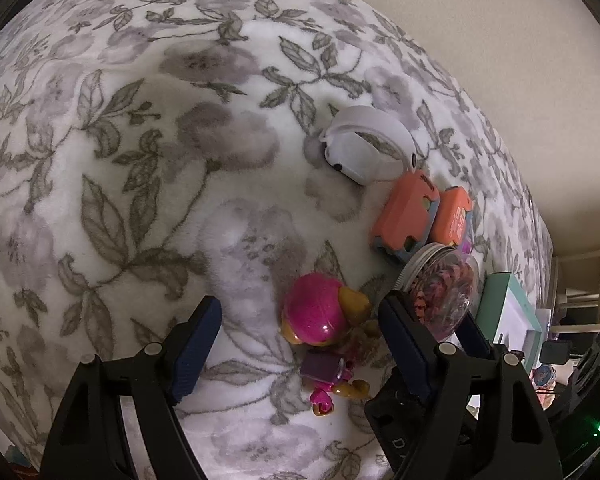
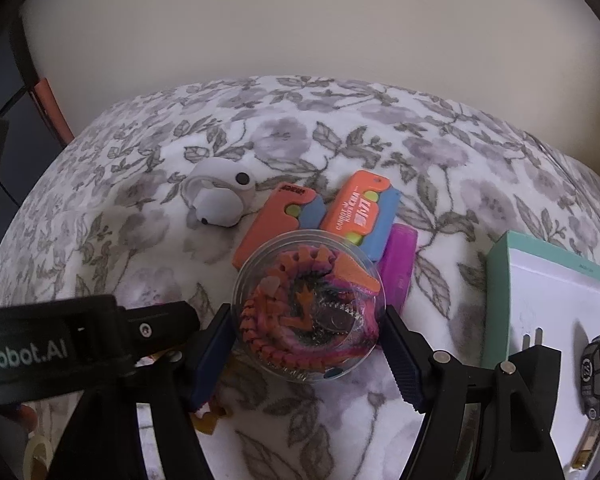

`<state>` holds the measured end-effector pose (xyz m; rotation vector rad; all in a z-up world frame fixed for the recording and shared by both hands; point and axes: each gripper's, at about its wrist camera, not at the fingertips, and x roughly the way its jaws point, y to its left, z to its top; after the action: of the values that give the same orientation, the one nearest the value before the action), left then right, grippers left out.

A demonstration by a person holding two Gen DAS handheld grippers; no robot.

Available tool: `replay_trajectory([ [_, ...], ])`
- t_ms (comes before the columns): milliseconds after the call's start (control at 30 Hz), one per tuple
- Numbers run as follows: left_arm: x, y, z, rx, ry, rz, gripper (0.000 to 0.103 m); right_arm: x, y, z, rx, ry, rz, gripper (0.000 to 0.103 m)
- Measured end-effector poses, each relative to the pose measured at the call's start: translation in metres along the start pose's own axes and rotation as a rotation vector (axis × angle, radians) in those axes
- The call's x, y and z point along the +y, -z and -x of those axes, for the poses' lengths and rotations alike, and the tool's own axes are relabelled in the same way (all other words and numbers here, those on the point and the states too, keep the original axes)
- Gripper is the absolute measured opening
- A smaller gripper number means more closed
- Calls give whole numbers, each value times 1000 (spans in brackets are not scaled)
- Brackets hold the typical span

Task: Organize rigid objects
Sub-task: 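Reach the left tool toward the pink figurine while the right tool approaches the clear jar, then grasp the pink figurine with the left tool while the right tool grasps the clear jar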

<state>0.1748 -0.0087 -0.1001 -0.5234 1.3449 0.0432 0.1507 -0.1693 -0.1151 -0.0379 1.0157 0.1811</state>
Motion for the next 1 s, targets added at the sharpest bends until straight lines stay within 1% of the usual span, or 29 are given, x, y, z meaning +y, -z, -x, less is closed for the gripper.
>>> replay_trajectory([
  [167,-2,1,-3,17,13,3,81,-5,3,2,10,6,-9,74],
  [267,-2,2,-5,25,11,5,76,-7,5,4,16,7,-15,74],
  [333,-4,2,-5,26,6,-1,67,-8,6,6,20,10,-20,74],
  [467,-9,8,-7,37,7,-10,59,-14,9,10,30,11,-42,74],
  [533,-10,9,-8,41,5,-12,49,-17,11,11,37,16,-52,74],
  [600,-12,10,-8,42,10,-19,43,-20,12,12,43,17,-65,74],
  [767,-13,11,-7,39,33,-9,43,-23,13,18,47,16,-83,74],
  [1000,-8,7,11,0,51,-8,43,-28,12,23,56,21,-107,74],
])
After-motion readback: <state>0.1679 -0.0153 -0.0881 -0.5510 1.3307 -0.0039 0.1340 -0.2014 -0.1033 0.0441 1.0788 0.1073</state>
